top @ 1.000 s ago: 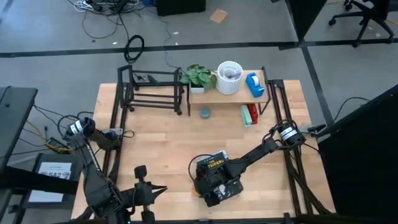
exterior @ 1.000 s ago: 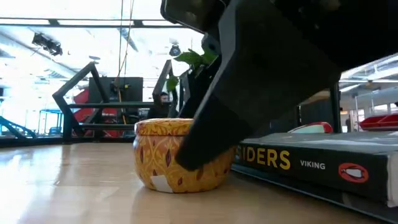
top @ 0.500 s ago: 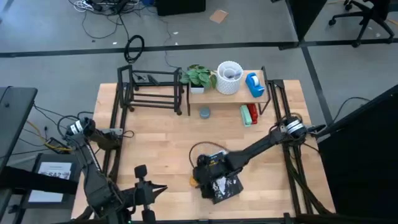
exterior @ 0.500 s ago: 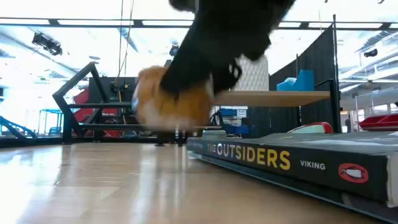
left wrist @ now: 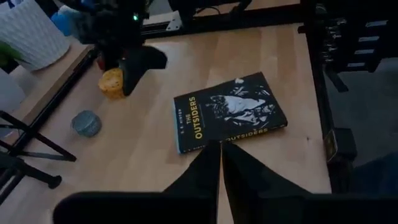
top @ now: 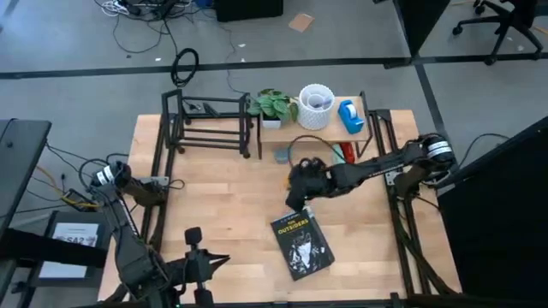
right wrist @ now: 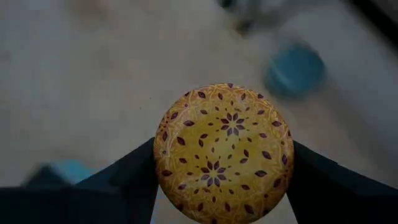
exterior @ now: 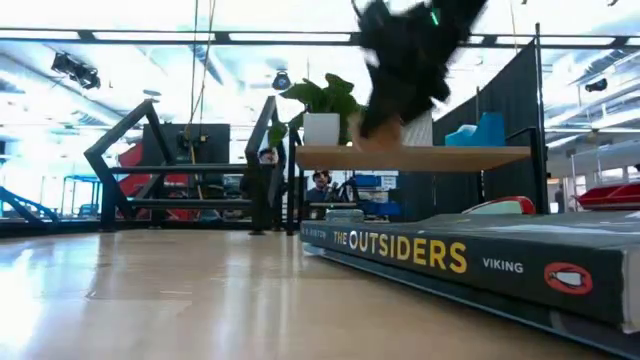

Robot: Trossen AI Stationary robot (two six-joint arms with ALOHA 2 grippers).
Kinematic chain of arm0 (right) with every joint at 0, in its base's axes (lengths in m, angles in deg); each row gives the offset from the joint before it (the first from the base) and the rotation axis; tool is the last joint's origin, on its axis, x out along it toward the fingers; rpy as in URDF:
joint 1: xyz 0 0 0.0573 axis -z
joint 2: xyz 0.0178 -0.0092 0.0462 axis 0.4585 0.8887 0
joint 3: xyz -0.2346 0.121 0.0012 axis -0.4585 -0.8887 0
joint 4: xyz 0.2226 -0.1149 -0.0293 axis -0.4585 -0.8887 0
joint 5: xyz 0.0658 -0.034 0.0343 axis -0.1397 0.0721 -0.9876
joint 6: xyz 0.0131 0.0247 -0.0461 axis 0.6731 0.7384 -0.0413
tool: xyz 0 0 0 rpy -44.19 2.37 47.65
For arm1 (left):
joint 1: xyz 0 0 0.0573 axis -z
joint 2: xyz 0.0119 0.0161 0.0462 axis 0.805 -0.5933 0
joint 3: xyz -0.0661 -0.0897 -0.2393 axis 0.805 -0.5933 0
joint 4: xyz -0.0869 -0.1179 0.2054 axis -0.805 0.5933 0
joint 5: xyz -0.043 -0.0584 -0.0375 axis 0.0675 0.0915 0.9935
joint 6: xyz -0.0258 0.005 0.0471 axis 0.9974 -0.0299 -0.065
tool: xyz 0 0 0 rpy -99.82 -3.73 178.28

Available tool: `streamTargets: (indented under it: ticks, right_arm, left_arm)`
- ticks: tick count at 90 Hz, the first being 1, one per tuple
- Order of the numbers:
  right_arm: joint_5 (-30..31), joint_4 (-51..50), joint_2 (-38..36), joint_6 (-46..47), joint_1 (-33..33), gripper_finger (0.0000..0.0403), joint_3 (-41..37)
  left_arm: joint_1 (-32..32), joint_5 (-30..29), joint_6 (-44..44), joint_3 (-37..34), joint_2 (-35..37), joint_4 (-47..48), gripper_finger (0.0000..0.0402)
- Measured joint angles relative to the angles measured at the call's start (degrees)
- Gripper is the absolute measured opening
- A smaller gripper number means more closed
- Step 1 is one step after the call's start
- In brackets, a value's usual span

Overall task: Stock shelves
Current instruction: Put the yellow scented candle under the shelf, then put the black book on the black book shelf

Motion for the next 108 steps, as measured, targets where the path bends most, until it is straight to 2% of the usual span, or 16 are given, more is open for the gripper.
streamTargets:
  ticks: [15,26,55,66,71,89,96,108]
  right_arm:
    - [5.64,2.56,1.33,17.64,0.38,0.0249,-8.01]
    - [8.16,3.55,3.19,22.92,3.15,0.0249,-9.99]
    - [6.42,10.77,8.28,18.69,14.13,0.0249,-10.01]
    - [8.06,11.51,8.13,18.68,16.10,0.0250,-9.99]
    - [8.83,11.54,7.84,18.65,16.49,0.0270,-10.01]
    - [9.64,11.91,7.75,18.71,16.49,0.0381,-9.97]
    - [10.74,11.83,7.75,18.75,15.79,0.0388,-9.97]
    - [11.29,11.43,7.75,20.19,13.45,0.0361,-9.97]
  left_arm:
    - [0.41,0.04,-0.06,0.00,-0.19,0.22,0.0000]
    - [0.39,0.01,-1.47,0.00,-0.20,0.19,0.0000]
    - [0.30,-0.02,-2.97,0.00,-0.21,0.15,0.0000]
    - [0.30,-0.02,-2.94,0.00,-0.21,0.06,0.0000]
    - [0.30,-0.03,-2.94,0.00,-0.21,0.04,0.0000]
    - [0.30,-0.02,-2.75,0.00,-0.21,0.04,0.0000]
    - [0.30,-0.04,-2.64,0.00,-0.21,0.04,0.0000]
    - [0.30,-0.03,-2.56,0.00,-0.21,-0.02,0.0000]
